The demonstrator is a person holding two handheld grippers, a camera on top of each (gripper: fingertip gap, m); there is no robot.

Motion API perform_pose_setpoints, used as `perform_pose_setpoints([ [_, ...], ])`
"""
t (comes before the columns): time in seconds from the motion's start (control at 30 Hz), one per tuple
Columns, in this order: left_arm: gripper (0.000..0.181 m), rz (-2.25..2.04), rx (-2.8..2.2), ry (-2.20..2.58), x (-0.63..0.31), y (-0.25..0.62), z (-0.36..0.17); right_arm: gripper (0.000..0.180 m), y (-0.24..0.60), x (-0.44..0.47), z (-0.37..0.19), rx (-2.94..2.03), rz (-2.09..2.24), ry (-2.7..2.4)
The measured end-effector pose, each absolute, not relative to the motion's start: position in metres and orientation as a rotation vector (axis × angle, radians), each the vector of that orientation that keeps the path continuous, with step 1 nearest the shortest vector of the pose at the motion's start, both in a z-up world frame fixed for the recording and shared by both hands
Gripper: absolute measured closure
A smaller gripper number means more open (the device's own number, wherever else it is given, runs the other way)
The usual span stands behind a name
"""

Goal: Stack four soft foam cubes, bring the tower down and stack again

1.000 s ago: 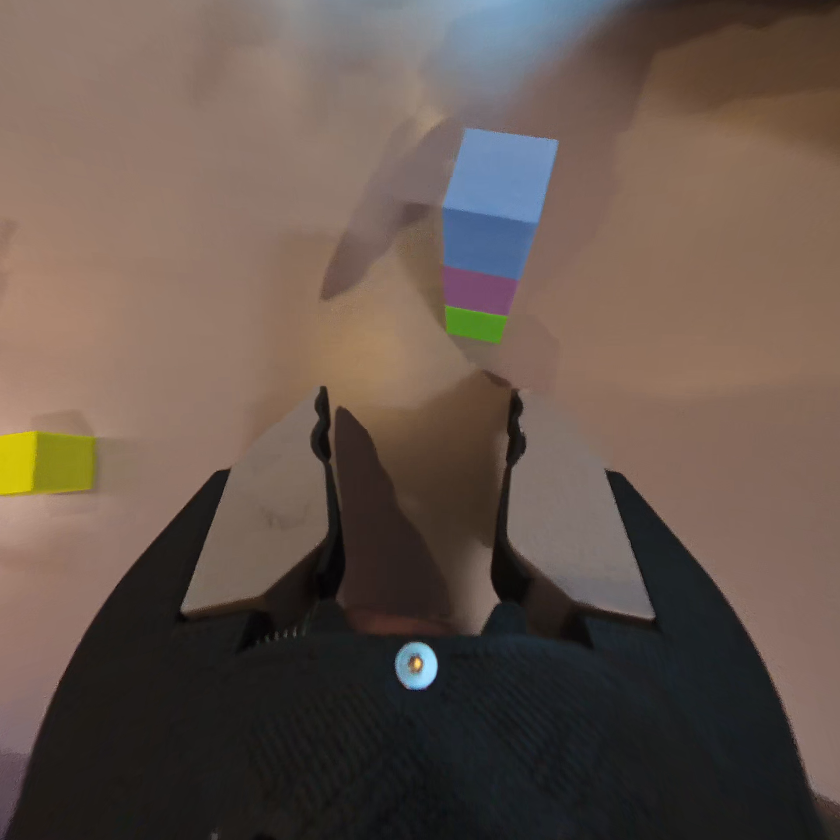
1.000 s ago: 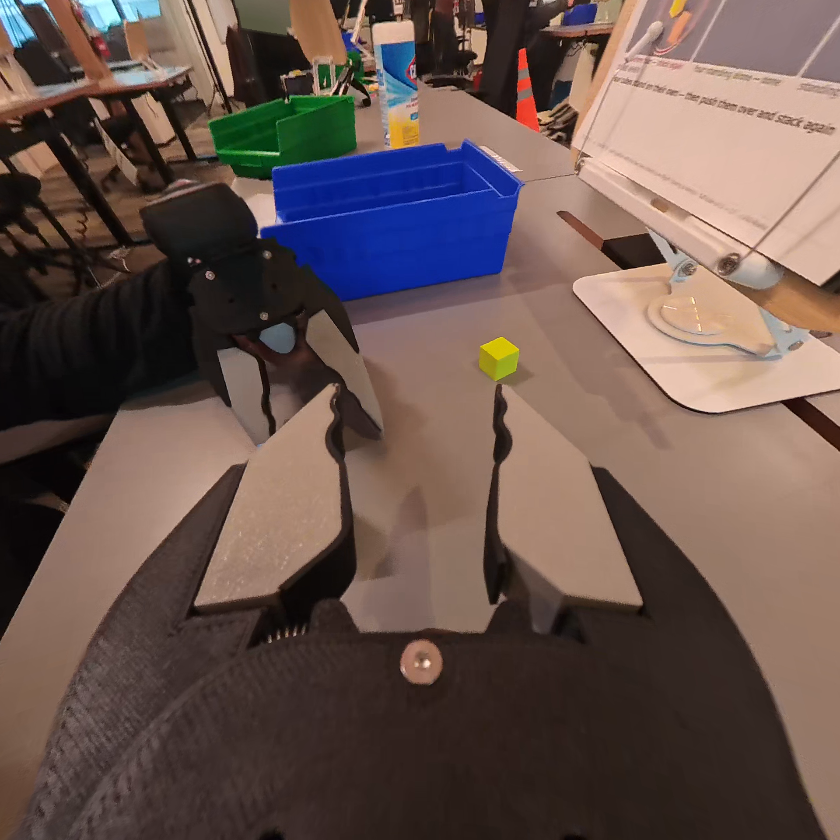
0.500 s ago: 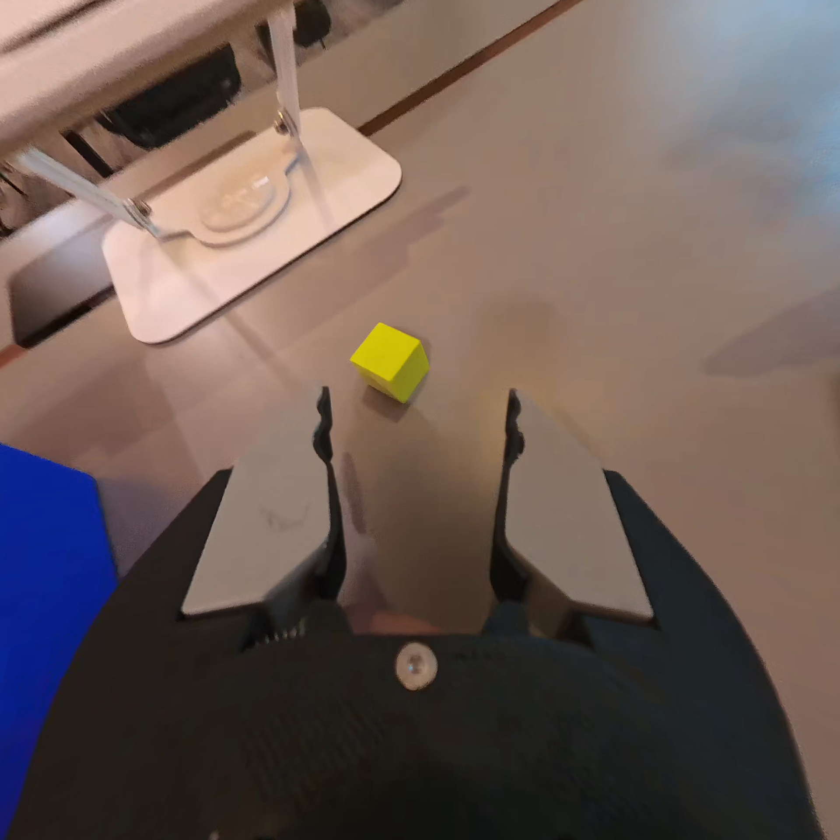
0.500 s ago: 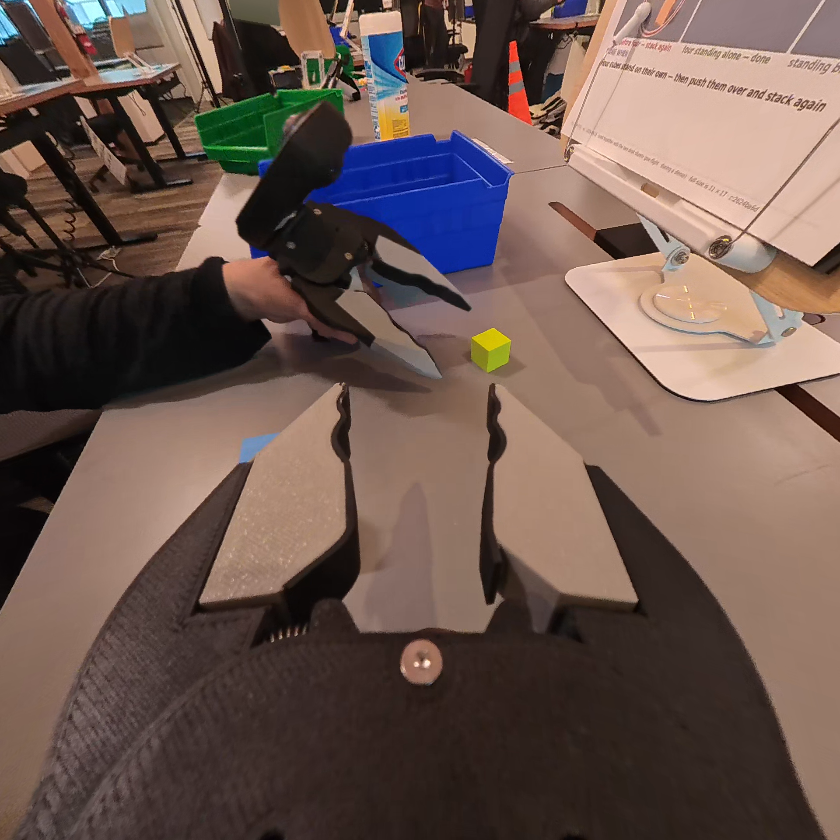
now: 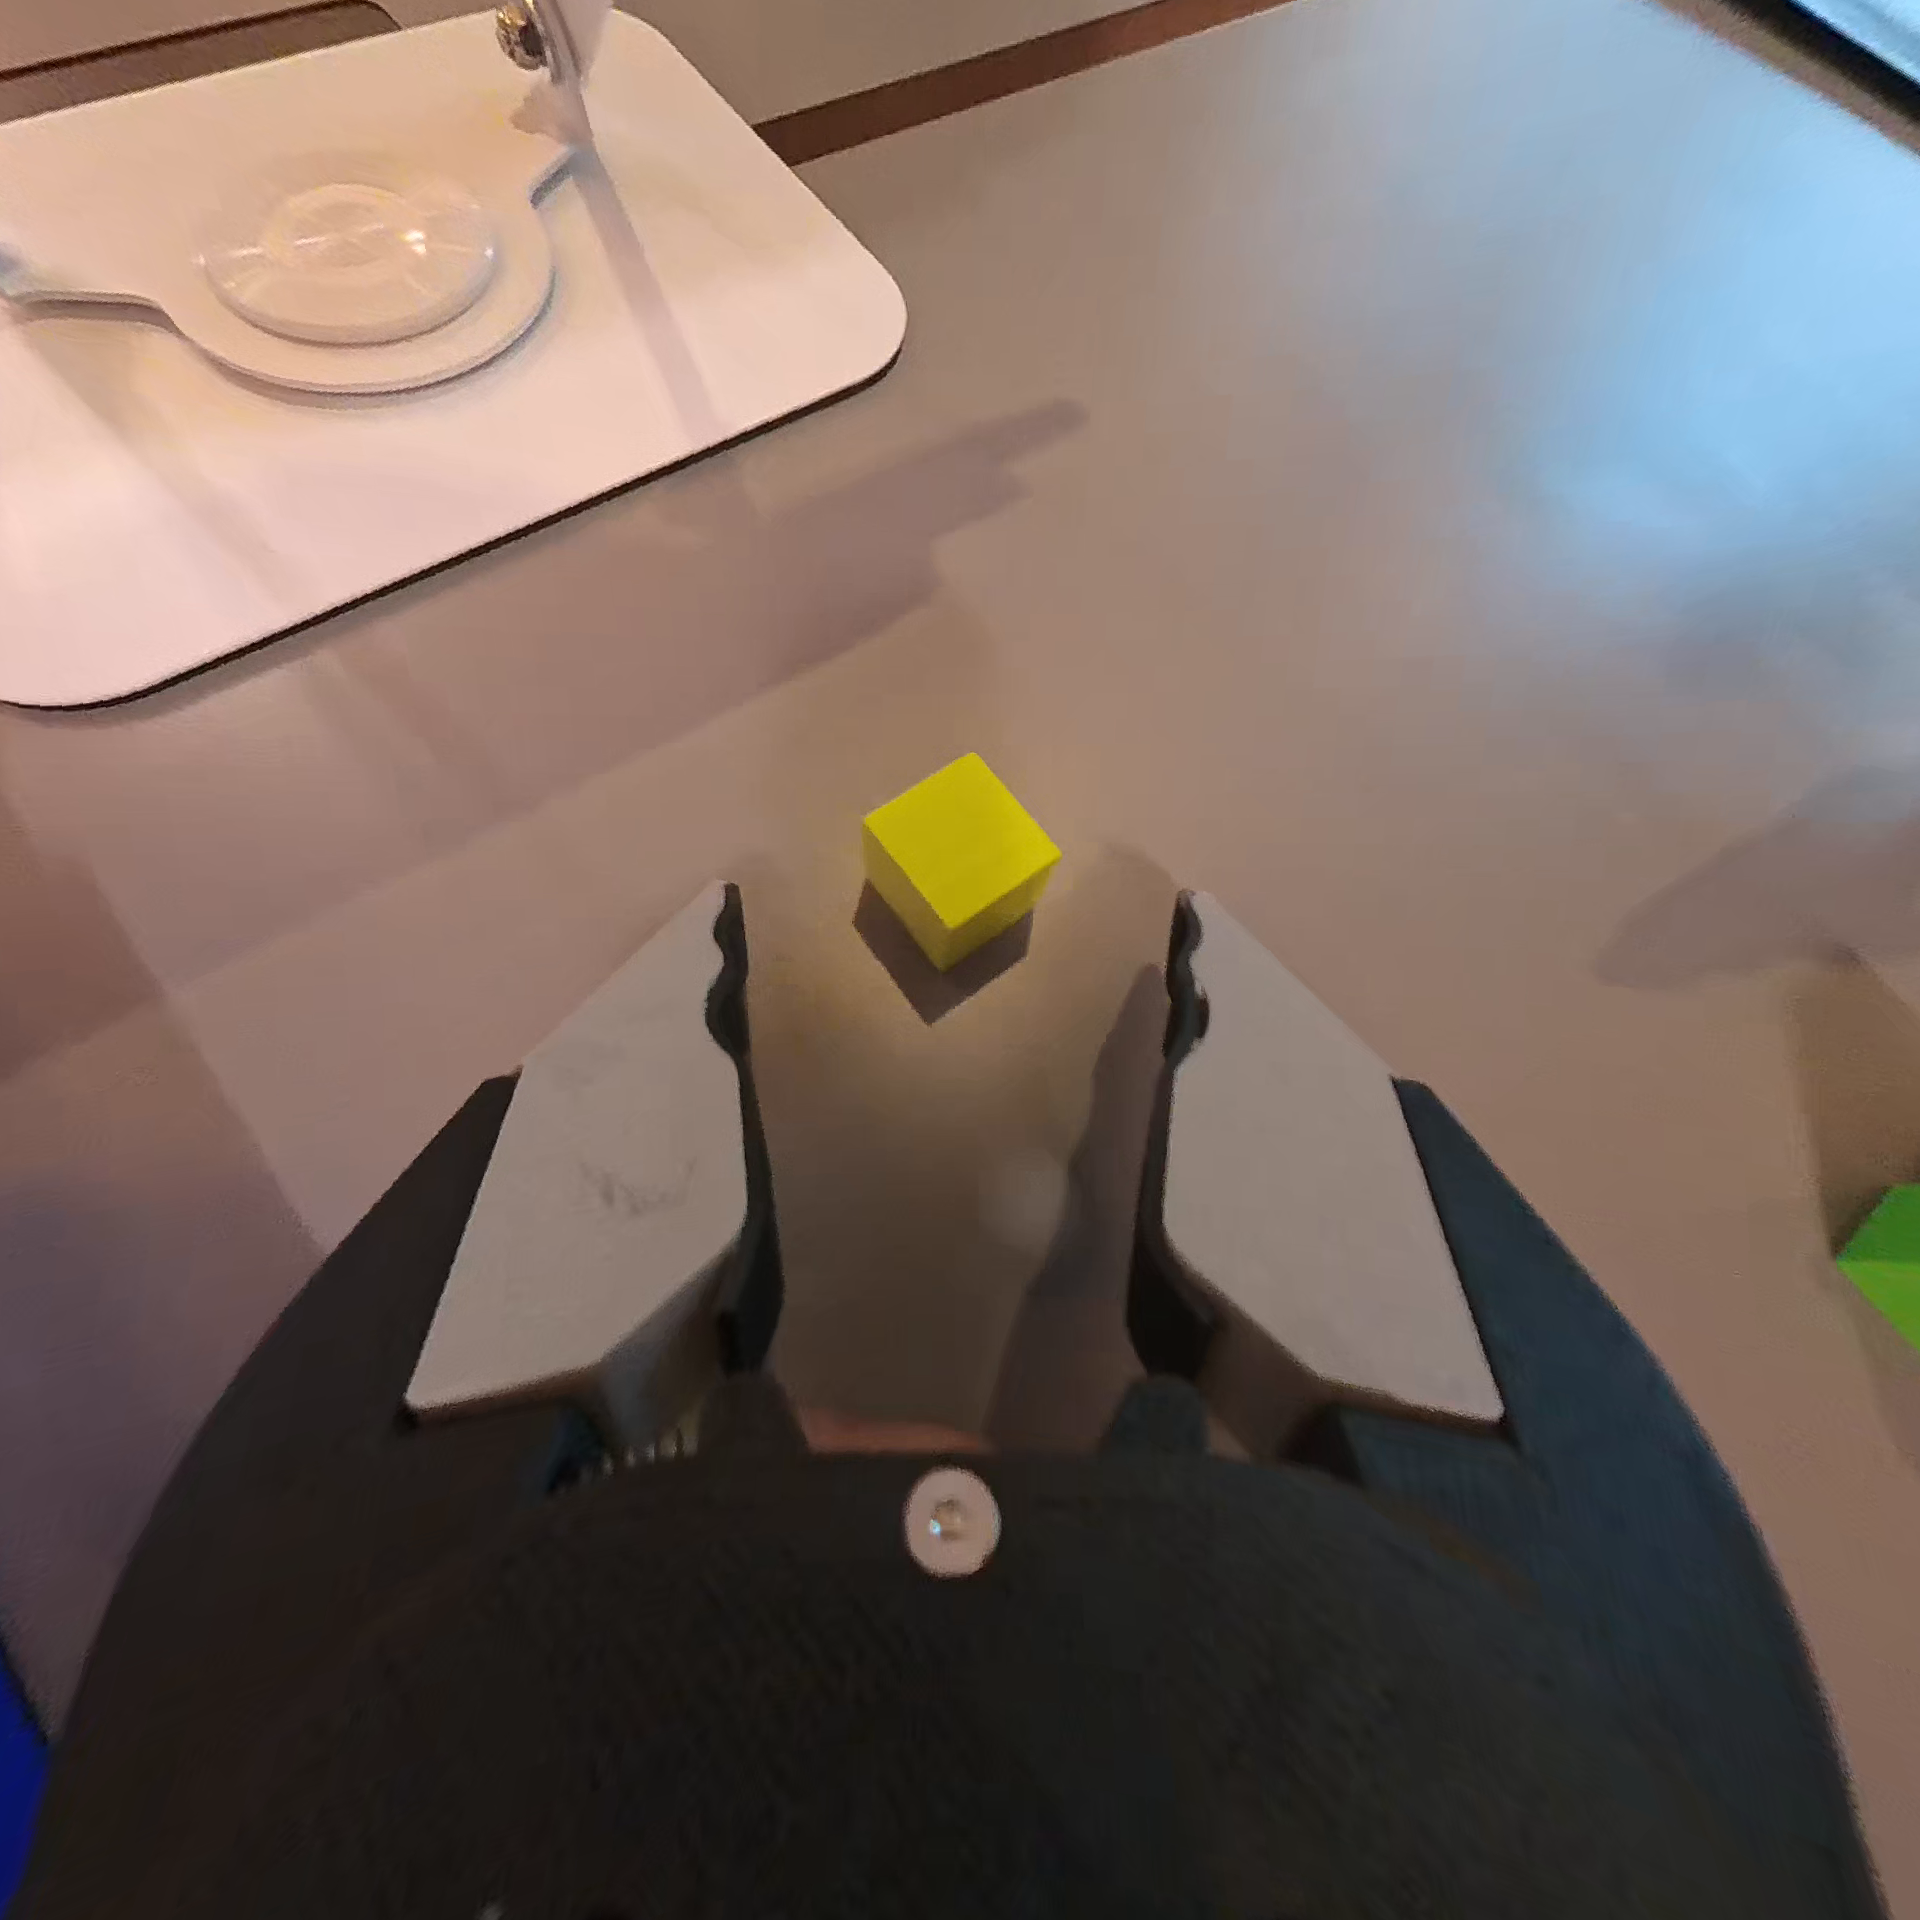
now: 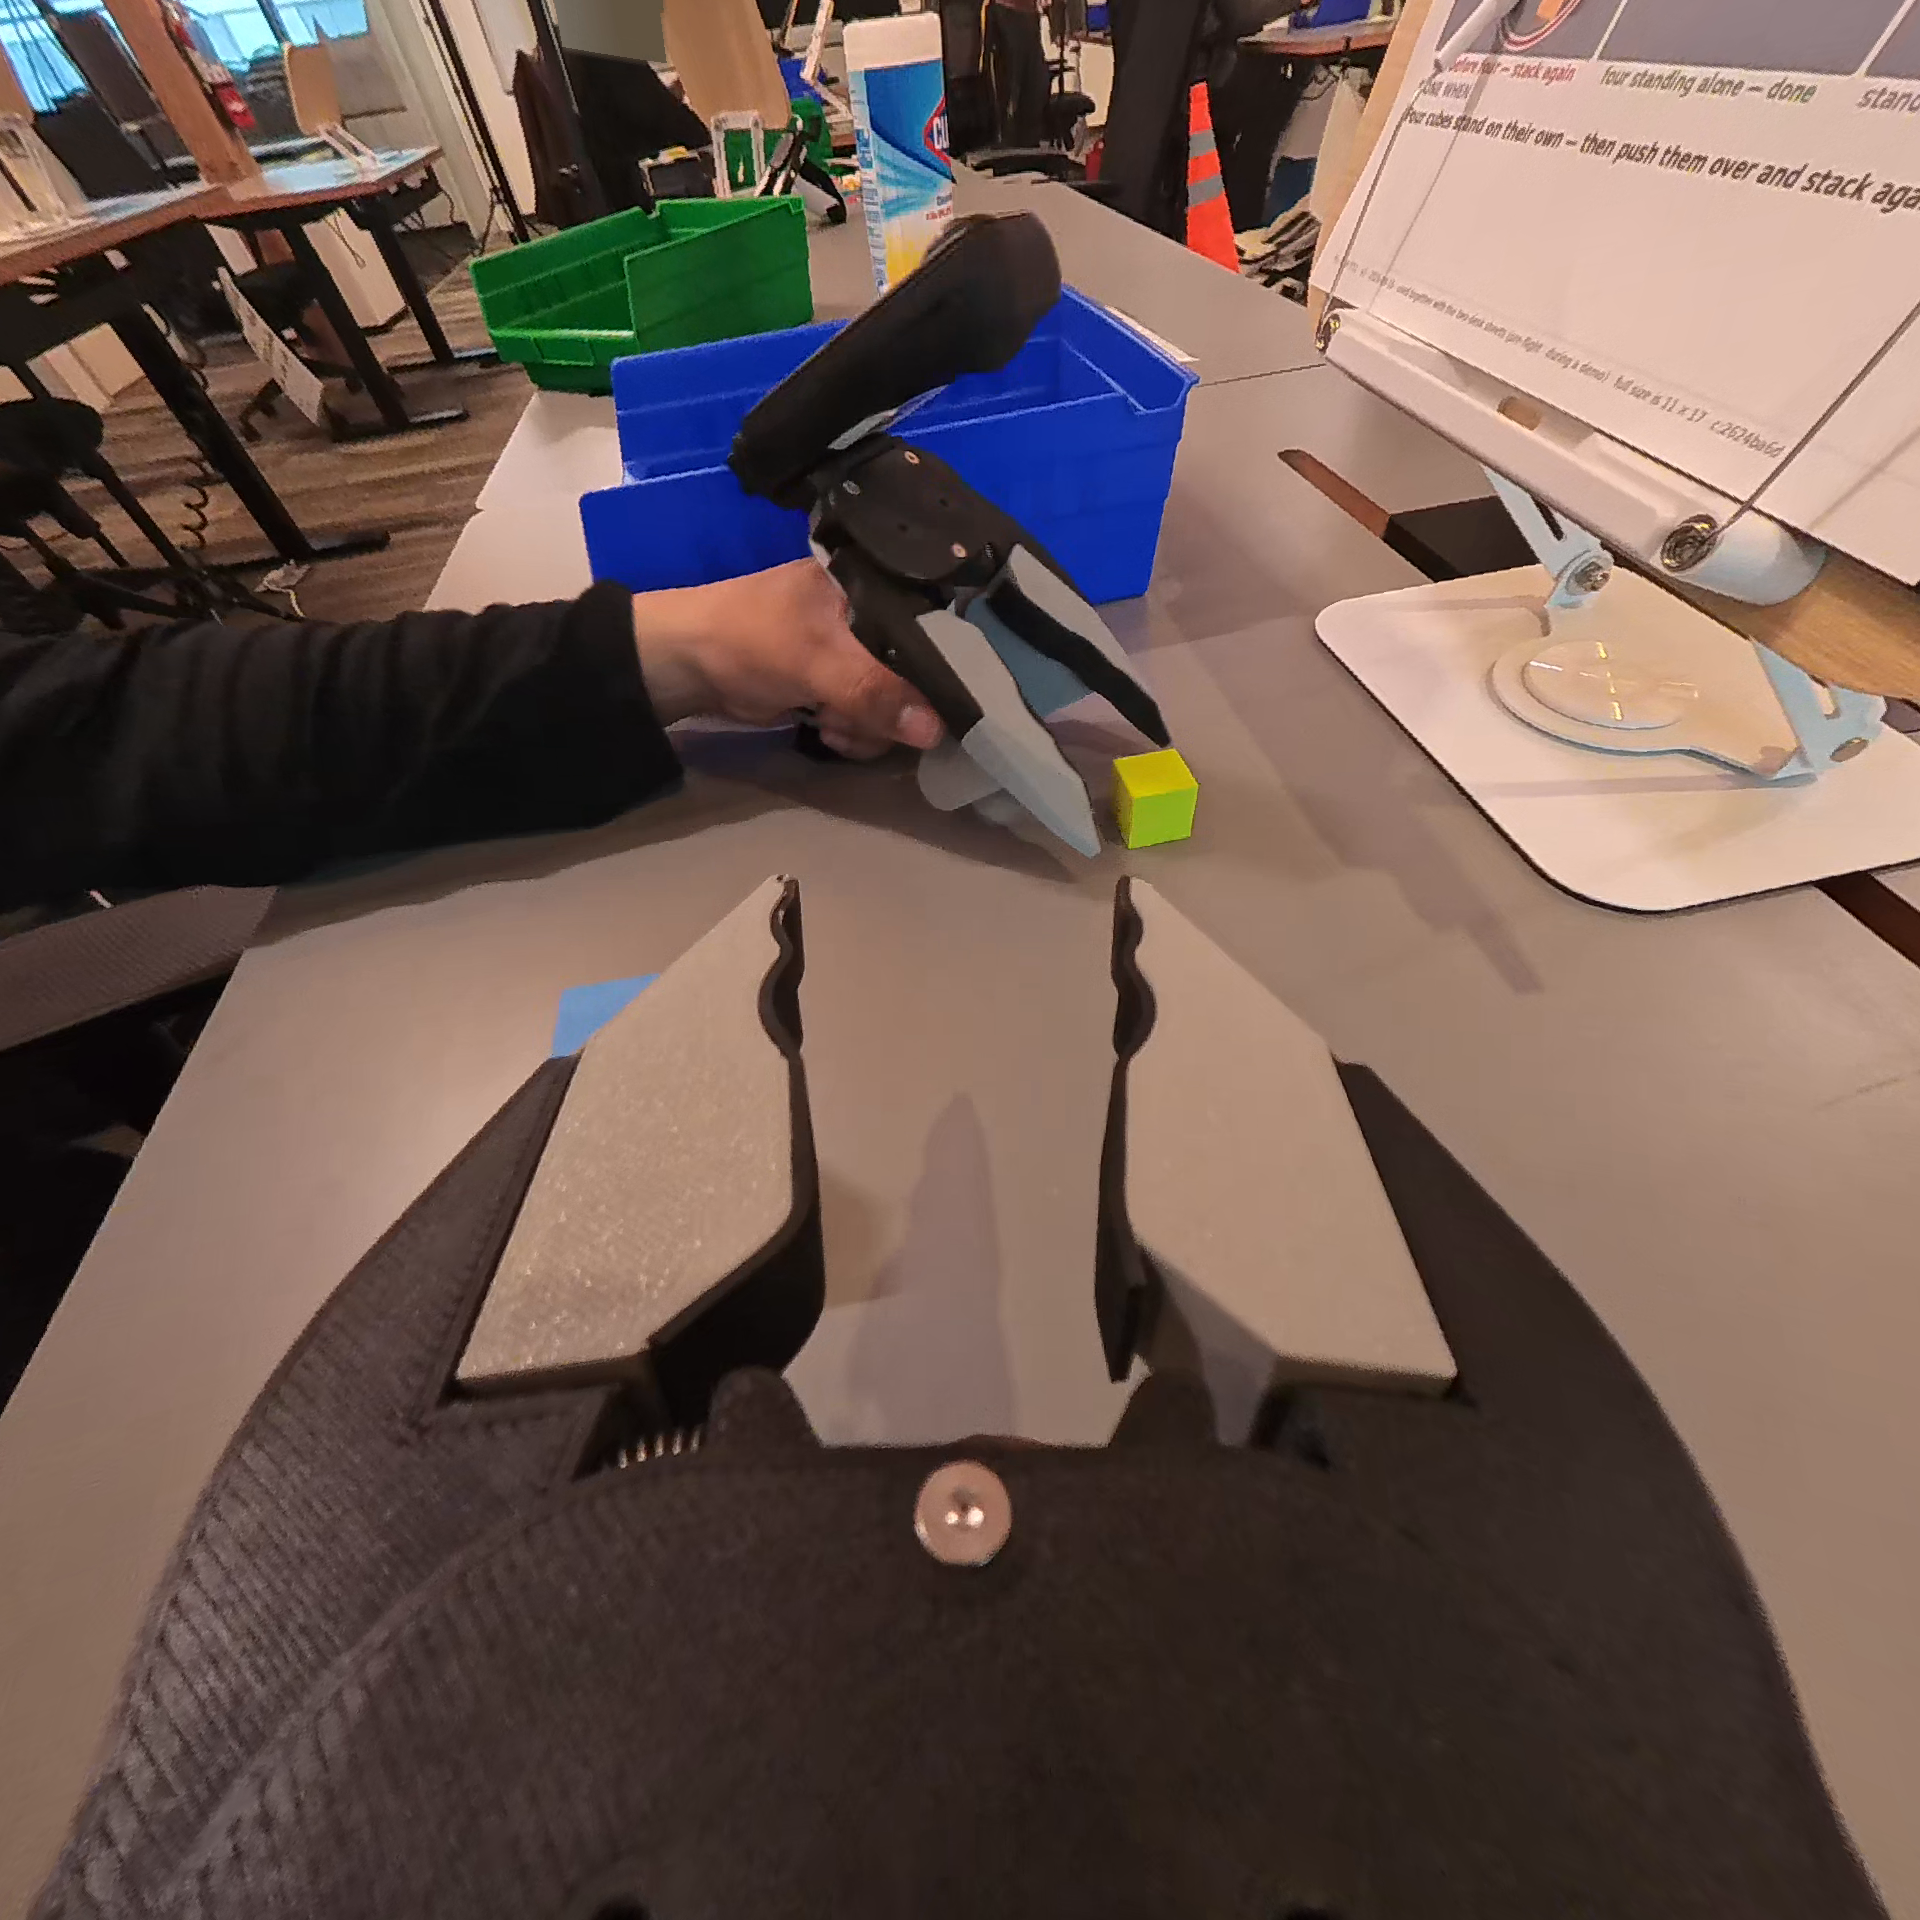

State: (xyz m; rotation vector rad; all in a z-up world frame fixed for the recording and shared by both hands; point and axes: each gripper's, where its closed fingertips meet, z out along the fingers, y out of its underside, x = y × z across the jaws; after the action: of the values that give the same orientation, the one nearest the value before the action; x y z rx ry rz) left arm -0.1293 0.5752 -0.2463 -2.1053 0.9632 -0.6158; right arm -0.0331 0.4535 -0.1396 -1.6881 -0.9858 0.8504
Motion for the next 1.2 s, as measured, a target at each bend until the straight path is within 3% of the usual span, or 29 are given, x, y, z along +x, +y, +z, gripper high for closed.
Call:
perform_pose_setpoints([
  [0.33, 0.104, -0.364, -2.19, 0.837, -0.135, 0.593, -0.257, 0.124, 0.455, -0.033, -0.147, -1.711, 0.834, -1.002],
  [0.4, 0.127, -0.37, -2.179, 0.84, -0.133, 0.592, -0.255, 0.124, 0.455, -0.034, -0.148, -1.716, 0.838, -1.002],
  [0.43, 0.151, -0.374, -2.171, 0.838, -0.133, 0.592, -0.254, 0.125, 0.455, -0.034, -0.149, -1.717, 0.843, -1.003],
  [0.9, 0.152, -0.614, -1.843, 0.958, -0.112, 0.559, -0.202, 0.126, 0.453, -0.036, -0.148, -1.743, 0.938, -0.962],
  [1.2, 0.152, -0.045, -1.252, 1.284, -0.087, 0.504, -0.144, 0.127, 0.444, -0.047, -0.135, -1.729, 1.057, -0.932],
])
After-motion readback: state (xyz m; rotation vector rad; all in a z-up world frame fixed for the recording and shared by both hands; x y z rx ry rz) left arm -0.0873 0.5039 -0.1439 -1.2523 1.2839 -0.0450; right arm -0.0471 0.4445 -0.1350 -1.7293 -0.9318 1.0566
